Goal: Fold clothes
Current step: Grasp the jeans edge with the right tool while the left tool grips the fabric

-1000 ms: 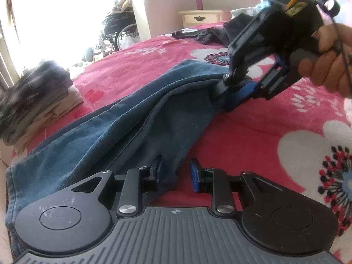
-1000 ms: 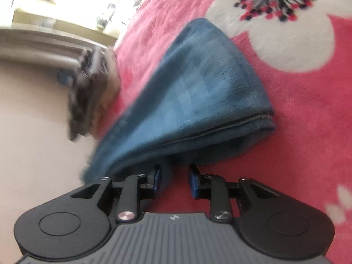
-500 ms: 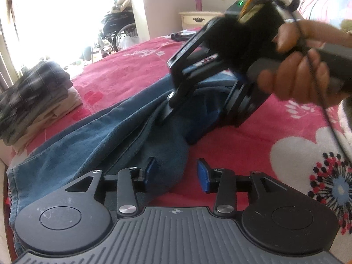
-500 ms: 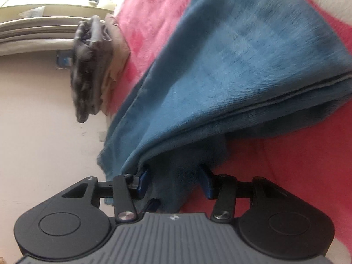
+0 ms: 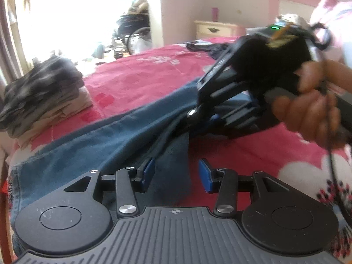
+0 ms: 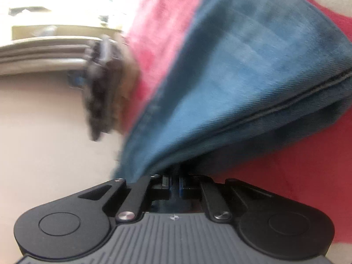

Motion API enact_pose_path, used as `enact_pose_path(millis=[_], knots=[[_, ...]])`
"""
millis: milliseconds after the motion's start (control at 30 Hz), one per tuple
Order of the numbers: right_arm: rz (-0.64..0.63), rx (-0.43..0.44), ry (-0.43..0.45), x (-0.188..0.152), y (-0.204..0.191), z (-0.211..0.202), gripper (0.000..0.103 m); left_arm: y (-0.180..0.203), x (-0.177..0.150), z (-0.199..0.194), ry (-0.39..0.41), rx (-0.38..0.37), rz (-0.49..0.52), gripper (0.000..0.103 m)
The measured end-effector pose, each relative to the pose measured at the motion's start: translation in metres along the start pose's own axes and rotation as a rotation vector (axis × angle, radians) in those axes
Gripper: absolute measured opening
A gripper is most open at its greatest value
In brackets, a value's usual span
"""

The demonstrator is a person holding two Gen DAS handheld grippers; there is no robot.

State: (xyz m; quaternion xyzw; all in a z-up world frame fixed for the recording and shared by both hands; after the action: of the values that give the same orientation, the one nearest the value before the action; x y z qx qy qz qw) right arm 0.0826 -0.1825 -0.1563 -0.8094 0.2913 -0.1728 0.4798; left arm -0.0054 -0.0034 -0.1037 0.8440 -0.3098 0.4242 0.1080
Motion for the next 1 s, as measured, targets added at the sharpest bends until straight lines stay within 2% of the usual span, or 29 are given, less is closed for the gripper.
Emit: enact_pose_path(millis=[233,300,333,367,400,500,567,633,733,833,933,1000], knots=[[0.025,0.207,0.035,0.003,0.014,0.007,0.006,-0.004,0.01,0.016,0.003,0.095,0.015,0.044],[-0.048,0.204,0.047,0.003,0.012,0.008,0.006,-0.005,0.008,0.021,-0.013,0.13,0.02,0.028],[-0.09,0.186,0.049,0.003,0.01,0.008,0.006,-0.006,0.006,0.024,-0.024,0.137,0.017,0.026],[-0.131,0.167,0.051,0.004,0.009,0.008,0.006,-0.006,0.005,0.025,-0.026,0.14,0.01,0.019],[-0.14,0.155,0.044,0.004,0.008,0.007,0.009,-0.006,0.004,0.025,-0.023,0.149,0.012,0.016],[-0.021,0.154,0.032,0.01,0.018,-0.011,0.018,-0.004,0.002,0.023,-0.01,0.18,0.031,0.014],[0.06,0.153,0.057,0.012,0.025,-0.03,0.024,-0.004,0.002,0.022,-0.007,0.183,0.034,0.014],[0.136,0.149,0.075,0.012,0.034,-0.045,0.035,-0.004,0.002,0.023,-0.004,0.186,0.044,0.014],[0.248,0.142,0.098,0.011,0.047,-0.067,0.04,-0.002,0.001,0.024,-0.002,0.191,0.066,0.014],[0.32,0.138,0.079,0.008,0.054,-0.066,0.05,-0.001,0.001,0.024,-0.003,0.196,0.072,0.014],[0.363,0.095,0.071,0.005,0.061,-0.06,0.051,-0.001,0.001,0.024,-0.004,0.197,0.071,0.014],[0.388,0.087,0.099,0.005,0.064,-0.061,0.051,-0.001,0.0,0.024,-0.004,0.196,0.073,0.014]])
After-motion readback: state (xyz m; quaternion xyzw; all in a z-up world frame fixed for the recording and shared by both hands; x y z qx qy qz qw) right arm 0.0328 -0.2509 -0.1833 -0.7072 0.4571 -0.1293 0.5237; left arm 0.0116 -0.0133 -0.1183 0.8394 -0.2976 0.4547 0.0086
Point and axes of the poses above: each gripper's, at about its wrist camera, not at the fingertips, and z roughly the way its jaws point, y to its right, x to its top, the point moved 3 cm from there along z, roughly the way its jaws point, and after that the axes turned 1 degree about y, right-handed, at the moved point
